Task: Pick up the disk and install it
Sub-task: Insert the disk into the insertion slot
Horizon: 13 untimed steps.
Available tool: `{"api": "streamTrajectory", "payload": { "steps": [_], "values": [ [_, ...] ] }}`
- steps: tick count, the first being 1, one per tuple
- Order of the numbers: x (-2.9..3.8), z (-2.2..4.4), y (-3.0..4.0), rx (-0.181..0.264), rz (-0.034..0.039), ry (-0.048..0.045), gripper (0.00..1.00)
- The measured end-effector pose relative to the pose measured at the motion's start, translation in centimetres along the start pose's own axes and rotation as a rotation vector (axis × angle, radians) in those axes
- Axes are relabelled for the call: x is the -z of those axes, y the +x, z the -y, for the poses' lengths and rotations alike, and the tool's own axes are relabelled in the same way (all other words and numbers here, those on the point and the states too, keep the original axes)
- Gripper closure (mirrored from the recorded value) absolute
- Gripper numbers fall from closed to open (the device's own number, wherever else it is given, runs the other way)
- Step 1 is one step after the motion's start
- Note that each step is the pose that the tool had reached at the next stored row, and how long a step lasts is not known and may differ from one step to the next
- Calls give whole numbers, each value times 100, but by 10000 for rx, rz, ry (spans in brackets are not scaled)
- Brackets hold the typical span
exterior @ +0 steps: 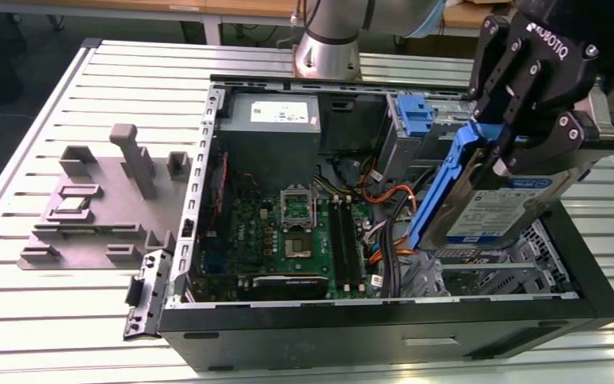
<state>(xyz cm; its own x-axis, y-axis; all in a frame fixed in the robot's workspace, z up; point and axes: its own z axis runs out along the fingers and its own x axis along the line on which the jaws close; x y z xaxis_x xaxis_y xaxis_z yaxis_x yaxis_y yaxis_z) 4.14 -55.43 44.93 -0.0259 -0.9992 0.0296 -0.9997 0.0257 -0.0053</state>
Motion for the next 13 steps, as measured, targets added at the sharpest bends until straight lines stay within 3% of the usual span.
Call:
{"api": "streamTrajectory", "payload": {
  "steps": [13],
  "values": [
    [-49,219,-1,-80,-5,-3,64]
  ]
}}
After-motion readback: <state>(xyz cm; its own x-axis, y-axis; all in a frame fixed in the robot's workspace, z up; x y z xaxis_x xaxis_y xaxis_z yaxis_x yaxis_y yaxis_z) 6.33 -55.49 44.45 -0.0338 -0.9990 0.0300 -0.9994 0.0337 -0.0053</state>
